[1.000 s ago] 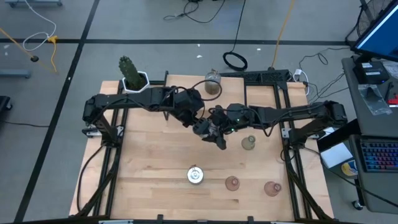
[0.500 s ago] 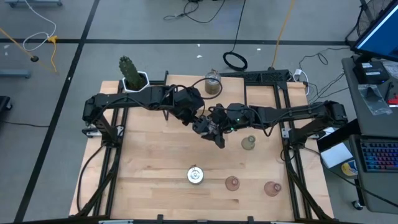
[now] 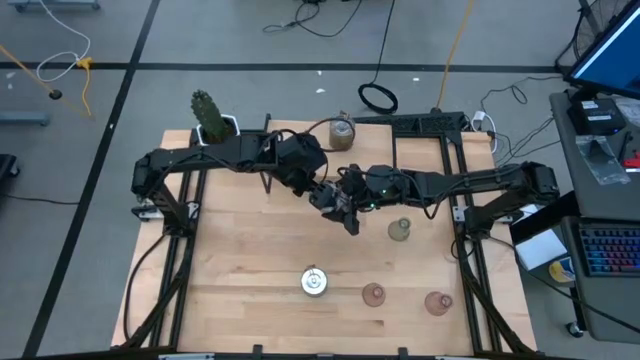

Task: Pick & Place candle stick holders
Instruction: Put the top silver scented candle on the shelf

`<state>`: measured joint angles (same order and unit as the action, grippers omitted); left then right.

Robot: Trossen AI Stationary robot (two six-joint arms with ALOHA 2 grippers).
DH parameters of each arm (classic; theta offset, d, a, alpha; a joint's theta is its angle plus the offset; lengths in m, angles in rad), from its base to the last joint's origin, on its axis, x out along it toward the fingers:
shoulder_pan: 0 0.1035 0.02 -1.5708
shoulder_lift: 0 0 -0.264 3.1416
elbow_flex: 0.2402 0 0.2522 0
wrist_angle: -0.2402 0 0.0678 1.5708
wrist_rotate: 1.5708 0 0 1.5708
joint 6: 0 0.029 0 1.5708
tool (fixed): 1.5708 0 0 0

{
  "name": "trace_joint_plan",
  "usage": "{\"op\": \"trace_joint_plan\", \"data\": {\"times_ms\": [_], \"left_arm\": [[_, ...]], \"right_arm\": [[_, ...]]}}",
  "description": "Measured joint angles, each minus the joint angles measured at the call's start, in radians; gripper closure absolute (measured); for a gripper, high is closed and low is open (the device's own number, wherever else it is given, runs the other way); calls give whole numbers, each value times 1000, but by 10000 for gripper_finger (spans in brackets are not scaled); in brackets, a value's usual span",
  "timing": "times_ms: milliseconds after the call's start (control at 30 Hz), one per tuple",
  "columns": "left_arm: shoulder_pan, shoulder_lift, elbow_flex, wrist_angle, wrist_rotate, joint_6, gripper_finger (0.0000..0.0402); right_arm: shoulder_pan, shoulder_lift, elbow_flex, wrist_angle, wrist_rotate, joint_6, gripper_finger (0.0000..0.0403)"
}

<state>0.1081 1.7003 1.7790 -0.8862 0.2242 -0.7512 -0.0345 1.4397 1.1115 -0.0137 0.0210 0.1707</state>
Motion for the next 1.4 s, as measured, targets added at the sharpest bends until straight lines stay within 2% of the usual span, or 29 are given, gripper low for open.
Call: {"op": "trace_joint_plan", "data": {"times_ms": [167,300,533,633,767,933,1033,1133,1267,1400], "left_arm": [[20,-61,4,32,-34,20,6],[25,-102,4,37,-64,42,7],[14,-185,2,22,-221,93,7],[-9,-208,2,17,-298,166,7],[-50,-230,2,-24,-425,208,7],[-91,-226,-3,-178,-612,137,7],[-114,-230,-24,-241,-689,80,7],[-125,-226,-44,-289,-730,38,7],[-139,-229,-45,-346,-769,9,7],[-146,-227,-45,-354,-783,9,7]], "right_arm": [[-1,3,-9,-33,12,8,53],[-4,7,-11,-49,71,6,53],[-11,-21,-9,3,92,-1,53],[-11,-64,-8,-1,234,-45,53],[-14,-110,-7,26,490,-83,53],[-24,-140,-6,86,775,-99,53],[-25,-136,-7,76,911,-74,53],[-25,-128,-23,104,996,-18,53],[-30,-127,-112,182,1097,33,53],[-31,-127,-223,371,1132,48,53]]}}
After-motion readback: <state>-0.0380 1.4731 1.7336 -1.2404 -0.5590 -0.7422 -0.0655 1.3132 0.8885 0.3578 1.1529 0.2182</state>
